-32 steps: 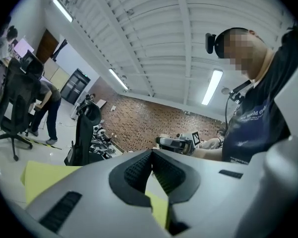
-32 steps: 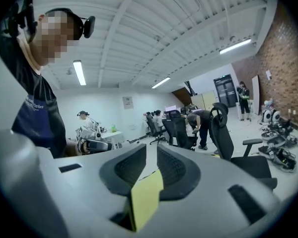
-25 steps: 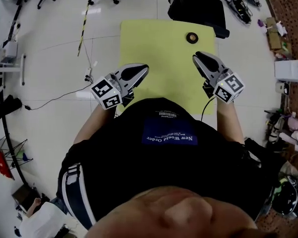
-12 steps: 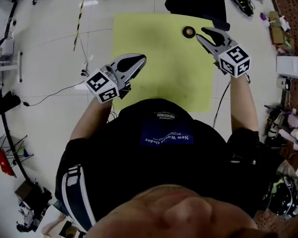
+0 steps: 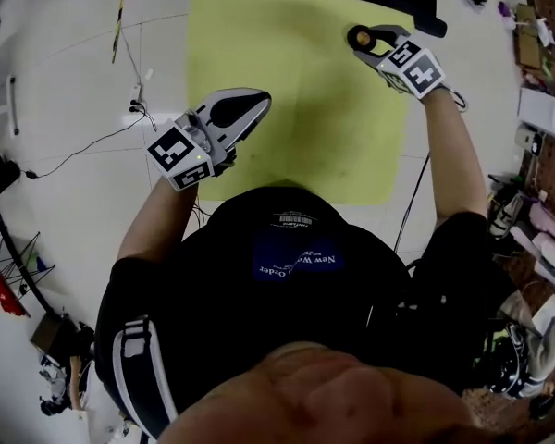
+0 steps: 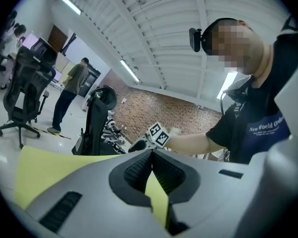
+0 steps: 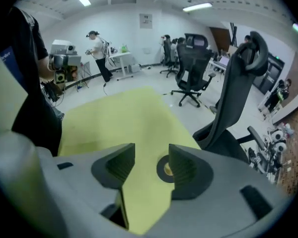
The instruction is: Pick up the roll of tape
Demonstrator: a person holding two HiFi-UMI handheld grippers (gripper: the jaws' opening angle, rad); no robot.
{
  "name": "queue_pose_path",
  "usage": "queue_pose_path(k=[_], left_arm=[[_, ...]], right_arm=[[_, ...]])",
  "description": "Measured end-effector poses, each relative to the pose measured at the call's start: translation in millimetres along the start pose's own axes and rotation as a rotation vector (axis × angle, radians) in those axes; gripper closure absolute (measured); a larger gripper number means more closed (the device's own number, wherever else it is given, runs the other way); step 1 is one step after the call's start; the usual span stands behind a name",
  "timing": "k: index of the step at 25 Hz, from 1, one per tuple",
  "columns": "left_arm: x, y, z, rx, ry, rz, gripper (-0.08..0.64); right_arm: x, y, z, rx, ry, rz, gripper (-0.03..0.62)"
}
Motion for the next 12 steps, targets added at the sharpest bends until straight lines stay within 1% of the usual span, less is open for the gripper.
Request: queue_pose_path(k=[5, 8, 12], left_arm=[[5.9, -6.4, 20.3, -0.031, -0.007, 0.022, 0.555], [9.2, -10.5, 24.5, -0.073, 0.012, 0.025, 0.555], [11.7, -13.0, 30.1, -0.085, 0.006, 0.027, 0.555]], right_arm=[[58.4, 26.5, 38.9, 0.016, -0.167, 0.029, 0.408], [79.7, 35.1, 54.0, 0.016, -0.224, 0.034, 0.408], [97.5, 39.4, 70.2, 0.033, -0.282, 0.036, 0.408]])
Point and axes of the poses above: the fingertips, and each gripper's own axes: x forward along the fingers, y to its right, z out of its underside, the point moved 2 cm from there along -x, backward along the fingers, and after that the axes turned 13 degrees about x, right-handed, at the moved point
